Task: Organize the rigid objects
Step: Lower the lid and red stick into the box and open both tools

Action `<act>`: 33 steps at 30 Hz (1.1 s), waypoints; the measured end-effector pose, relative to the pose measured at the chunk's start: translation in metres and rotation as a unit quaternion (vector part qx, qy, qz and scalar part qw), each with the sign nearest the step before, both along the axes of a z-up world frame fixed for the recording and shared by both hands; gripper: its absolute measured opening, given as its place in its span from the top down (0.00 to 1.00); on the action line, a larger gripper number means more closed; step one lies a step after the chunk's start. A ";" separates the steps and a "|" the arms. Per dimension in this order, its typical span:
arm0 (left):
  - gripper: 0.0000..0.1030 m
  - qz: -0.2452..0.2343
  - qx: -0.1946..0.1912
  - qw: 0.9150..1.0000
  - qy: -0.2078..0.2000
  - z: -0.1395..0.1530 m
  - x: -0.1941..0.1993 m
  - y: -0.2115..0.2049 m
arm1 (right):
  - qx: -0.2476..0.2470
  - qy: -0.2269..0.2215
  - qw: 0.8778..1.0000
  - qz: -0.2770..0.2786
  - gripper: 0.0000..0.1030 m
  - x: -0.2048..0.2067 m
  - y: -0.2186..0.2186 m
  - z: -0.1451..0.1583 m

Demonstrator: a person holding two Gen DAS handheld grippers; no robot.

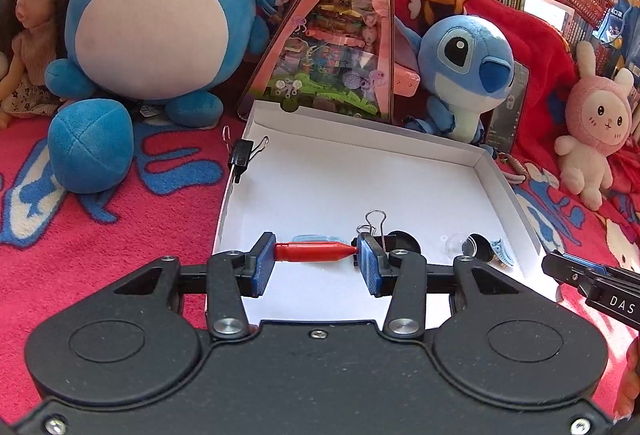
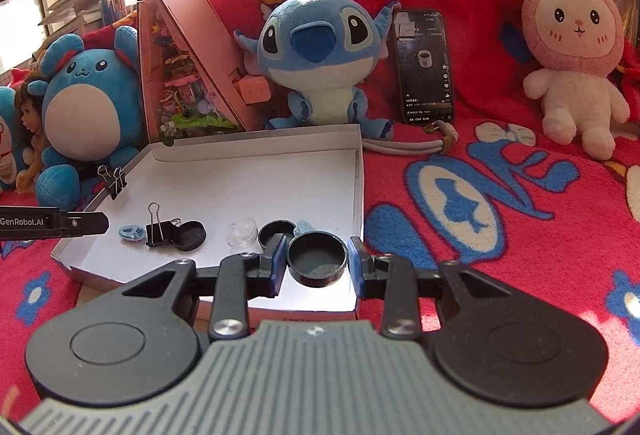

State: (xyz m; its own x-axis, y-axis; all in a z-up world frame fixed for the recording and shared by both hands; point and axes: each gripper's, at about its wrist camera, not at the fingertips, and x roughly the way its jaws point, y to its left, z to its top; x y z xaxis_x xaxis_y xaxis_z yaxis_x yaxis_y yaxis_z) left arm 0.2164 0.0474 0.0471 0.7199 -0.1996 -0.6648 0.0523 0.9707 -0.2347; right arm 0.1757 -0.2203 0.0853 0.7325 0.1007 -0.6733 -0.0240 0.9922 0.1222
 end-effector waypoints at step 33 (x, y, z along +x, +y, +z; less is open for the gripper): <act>0.59 0.025 -0.014 0.998 0.048 -0.018 0.035 0.006 | 0.050 0.070 0.995 -0.048 0.63 0.057 -0.010 -0.022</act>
State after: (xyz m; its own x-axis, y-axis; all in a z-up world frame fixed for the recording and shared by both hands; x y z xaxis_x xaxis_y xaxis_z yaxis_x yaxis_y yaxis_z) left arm 0.2517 0.0536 0.0287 0.6628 -0.1844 -0.7257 -0.0202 0.9644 -0.2635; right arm 0.2331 -0.2303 0.0630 0.6424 0.1069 -0.7589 0.0940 0.9718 0.2164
